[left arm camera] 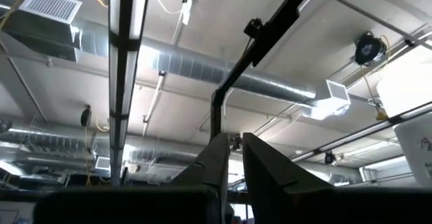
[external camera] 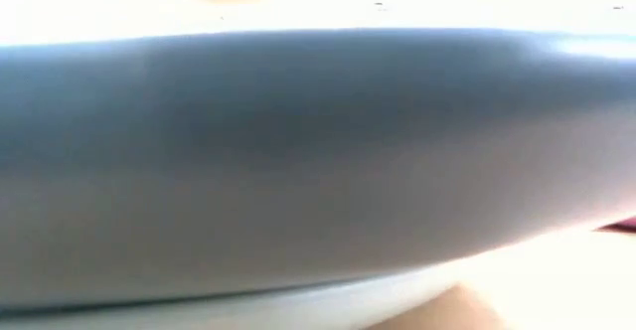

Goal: Sort dishes
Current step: Put the green plate into the green dish rack

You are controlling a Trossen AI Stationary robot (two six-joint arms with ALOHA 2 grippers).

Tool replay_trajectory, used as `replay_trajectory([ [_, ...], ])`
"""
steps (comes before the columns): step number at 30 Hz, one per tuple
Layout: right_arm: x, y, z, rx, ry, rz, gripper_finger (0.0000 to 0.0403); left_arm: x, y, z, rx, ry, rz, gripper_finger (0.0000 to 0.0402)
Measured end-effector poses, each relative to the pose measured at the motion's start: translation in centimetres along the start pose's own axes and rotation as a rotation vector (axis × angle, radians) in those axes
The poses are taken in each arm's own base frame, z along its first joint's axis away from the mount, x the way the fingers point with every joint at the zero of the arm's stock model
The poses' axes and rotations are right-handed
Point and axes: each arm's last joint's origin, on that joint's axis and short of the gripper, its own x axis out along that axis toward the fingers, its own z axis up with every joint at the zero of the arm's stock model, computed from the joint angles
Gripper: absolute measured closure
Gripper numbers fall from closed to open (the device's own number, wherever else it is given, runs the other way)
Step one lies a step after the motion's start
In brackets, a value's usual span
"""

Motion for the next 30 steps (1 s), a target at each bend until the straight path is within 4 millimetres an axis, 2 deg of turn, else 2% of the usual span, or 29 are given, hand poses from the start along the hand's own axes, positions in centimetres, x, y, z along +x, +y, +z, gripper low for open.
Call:
replay_trajectory([
  [4,-2.2,-1.9,-1.2,0.102,0.004,-0.029,0.0402,0.1,0.1,0.0,0.004,0.044,0.021,0.0356],
  [10,-4.3,-5.6,-3.7,0.357,0.002,-0.115,0.0402,0.1,0.2,-0.4,0.011,0.083,0.077,0.0356],
  [20,-4.4,-8.9,-6.4,0.708,0.009,-0.195,0.0402,0.1,0.3,-0.5,0.014,0.100,0.110,0.0356],
  [25,-4.4,-9.9,-6.9,0.846,-0.019,-0.232,0.0402,0.1,0.3,-0.8,0.058,0.135,0.117,0.0356],
  [30,-4.3,-11.3,-7.1,1.005,-0.124,-0.260,0.0402,0.0,0.2,-1.1,0.079,0.170,0.114,0.0356],
])
